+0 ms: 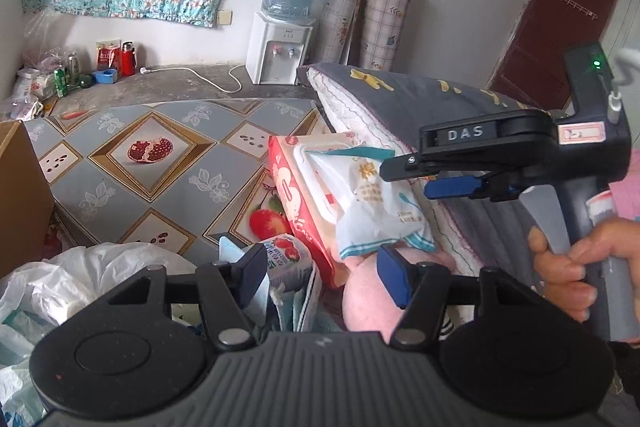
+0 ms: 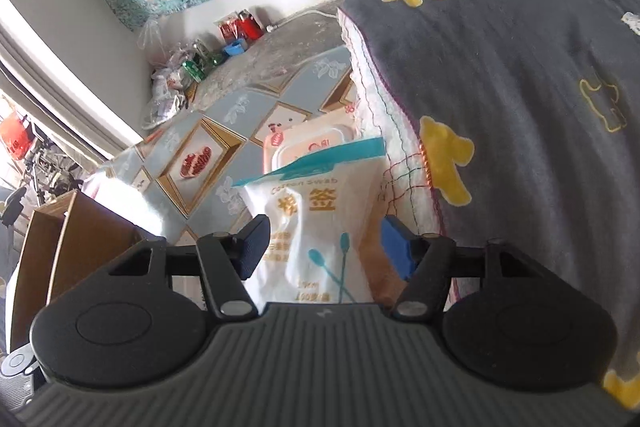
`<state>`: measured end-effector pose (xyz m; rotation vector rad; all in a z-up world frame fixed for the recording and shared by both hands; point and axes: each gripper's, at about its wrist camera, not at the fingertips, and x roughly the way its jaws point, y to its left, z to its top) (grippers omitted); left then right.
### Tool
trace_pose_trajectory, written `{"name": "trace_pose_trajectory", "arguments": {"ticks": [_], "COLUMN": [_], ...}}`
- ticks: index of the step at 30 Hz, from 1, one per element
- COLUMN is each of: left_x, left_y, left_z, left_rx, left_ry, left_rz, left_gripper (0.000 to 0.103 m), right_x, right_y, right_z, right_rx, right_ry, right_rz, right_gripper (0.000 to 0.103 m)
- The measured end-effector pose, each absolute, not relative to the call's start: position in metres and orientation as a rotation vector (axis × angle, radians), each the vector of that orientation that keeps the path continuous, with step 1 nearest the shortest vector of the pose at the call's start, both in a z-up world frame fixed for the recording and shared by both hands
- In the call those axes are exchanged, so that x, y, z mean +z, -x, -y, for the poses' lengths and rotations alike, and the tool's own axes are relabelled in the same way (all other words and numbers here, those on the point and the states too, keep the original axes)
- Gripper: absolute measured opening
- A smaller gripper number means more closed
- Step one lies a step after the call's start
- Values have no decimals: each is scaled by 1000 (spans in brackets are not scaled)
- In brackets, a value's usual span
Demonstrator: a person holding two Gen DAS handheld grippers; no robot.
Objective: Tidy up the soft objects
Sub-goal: 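Grasp the white cotton-swab bag with the right gripper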
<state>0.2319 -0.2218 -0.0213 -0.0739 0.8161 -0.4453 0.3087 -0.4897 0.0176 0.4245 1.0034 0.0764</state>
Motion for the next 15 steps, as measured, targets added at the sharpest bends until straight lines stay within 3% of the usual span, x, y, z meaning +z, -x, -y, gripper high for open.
{"name": "trace_pose_trajectory", "arguments": {"ticks": [8,11,13,15], "left_x": [-34,-34,-32,-29], "left_y": [-239,-242,-243,-244], "left_z": [225,226,229,233], "left_rx": [-452,-467,-488,-512], "left_ry": [77,98,110,122], "left_rz": [-851,-864,-859,-850], "left_gripper": [59,59,60,67], "right_x": [-14,-5,2,7], "right_y": [-322,-318,-313,-306], "right_z": [474,477,479,479], "right_rx": [107,121,136,154], "right_ry": [-384,-428,-458,-485], "right_rz": [-1045,-1028,-1008,-994], "right_gripper": [46,28,26,26]}}
